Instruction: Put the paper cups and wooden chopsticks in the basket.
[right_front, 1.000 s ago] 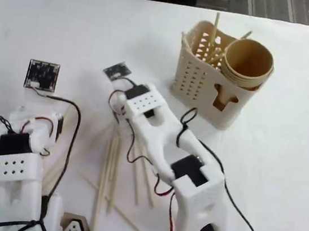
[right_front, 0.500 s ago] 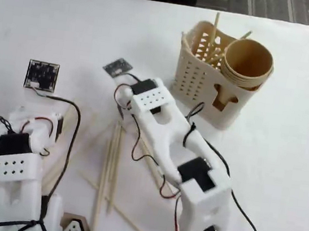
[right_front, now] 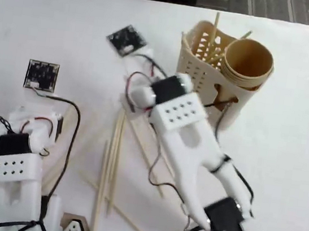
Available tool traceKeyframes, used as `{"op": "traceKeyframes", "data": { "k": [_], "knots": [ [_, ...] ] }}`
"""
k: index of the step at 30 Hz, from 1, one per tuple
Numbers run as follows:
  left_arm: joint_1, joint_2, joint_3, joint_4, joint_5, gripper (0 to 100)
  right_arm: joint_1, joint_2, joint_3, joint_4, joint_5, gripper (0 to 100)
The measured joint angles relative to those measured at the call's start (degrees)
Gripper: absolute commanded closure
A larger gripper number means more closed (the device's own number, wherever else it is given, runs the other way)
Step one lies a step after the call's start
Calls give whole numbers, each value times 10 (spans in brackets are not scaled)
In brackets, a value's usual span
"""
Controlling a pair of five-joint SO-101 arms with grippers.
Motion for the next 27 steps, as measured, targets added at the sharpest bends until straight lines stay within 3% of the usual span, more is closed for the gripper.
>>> {"op": "traceKeyframes", "data": {
  "k": [5,11,16,27],
  "knots": [
    [0,0,4,0,0,899,76,-77,-26,-103,0,981],
    [0,0,4,0,0,899,158,-131,-30,-306,0,981],
    [0,0,4,0,0,899,187,-135,-30,-450,-1,981],
    [0,0,5,0,0,899,228,-98,35,-636,-2,981]
  ]
}}
